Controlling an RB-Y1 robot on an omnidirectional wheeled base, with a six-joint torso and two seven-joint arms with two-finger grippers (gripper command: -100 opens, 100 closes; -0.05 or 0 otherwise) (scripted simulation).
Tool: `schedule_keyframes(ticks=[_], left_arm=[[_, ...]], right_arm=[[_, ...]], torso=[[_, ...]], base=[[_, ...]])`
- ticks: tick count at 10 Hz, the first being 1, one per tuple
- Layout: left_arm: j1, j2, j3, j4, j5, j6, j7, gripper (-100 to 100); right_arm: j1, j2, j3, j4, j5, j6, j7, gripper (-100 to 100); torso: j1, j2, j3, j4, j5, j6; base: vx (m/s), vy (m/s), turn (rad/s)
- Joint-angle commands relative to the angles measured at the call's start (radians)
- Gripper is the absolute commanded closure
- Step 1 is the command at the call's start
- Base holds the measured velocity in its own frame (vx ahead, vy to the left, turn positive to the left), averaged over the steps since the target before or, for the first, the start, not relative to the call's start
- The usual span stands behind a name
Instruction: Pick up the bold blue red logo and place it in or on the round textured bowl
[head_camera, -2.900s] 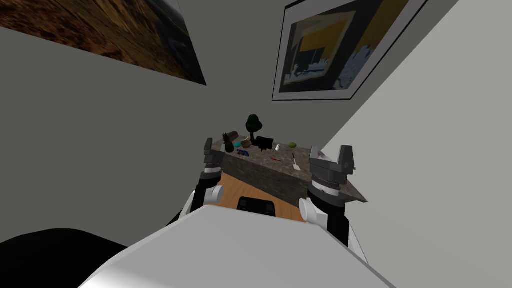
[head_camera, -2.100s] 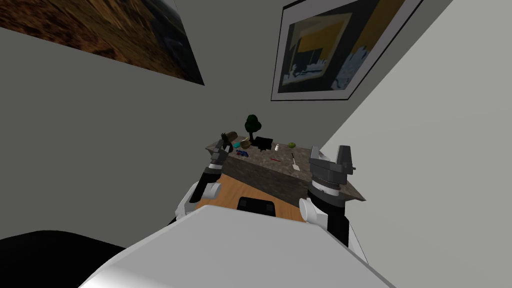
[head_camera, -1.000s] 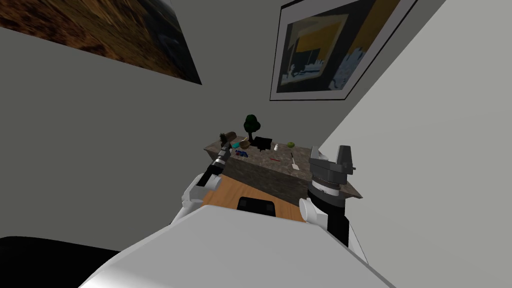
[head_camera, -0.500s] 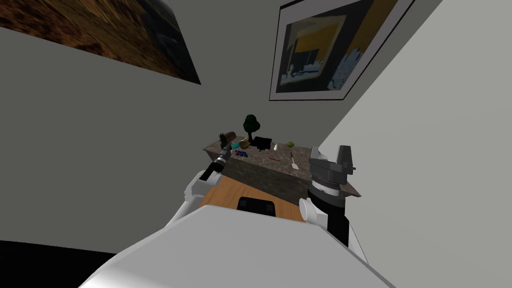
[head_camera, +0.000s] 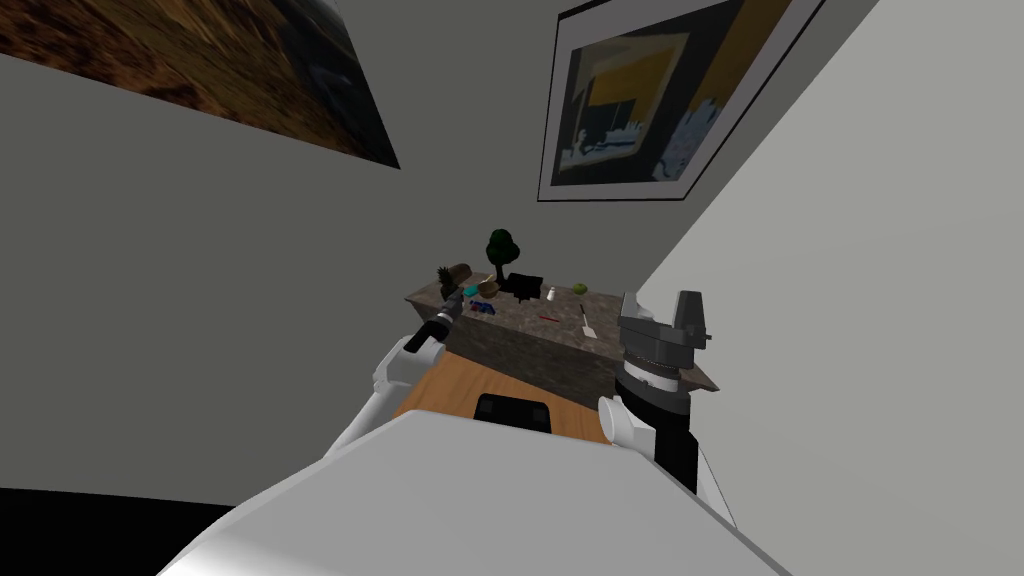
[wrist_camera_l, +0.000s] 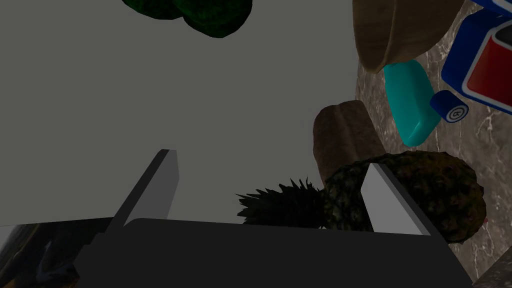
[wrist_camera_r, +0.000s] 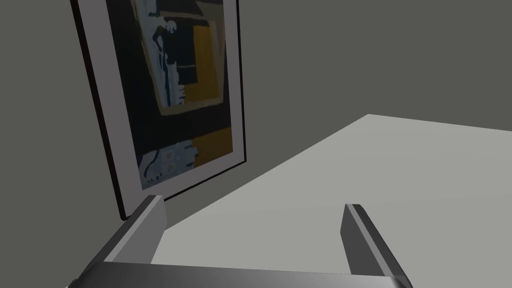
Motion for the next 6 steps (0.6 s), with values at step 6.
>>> schedule_keyframes(ticks=[6], left_arm=[[-0.085,0.028,0.010,0.069,0.035,0.178,-0.013,-100]], right_arm=[[0.000,0.000,0.000,0.000,0.000,0.000,0.000,0]], torso=[[0.000,0.000,0.000,0.000,0.000,0.000]], base=[[0.000,0.004,-0.019]])
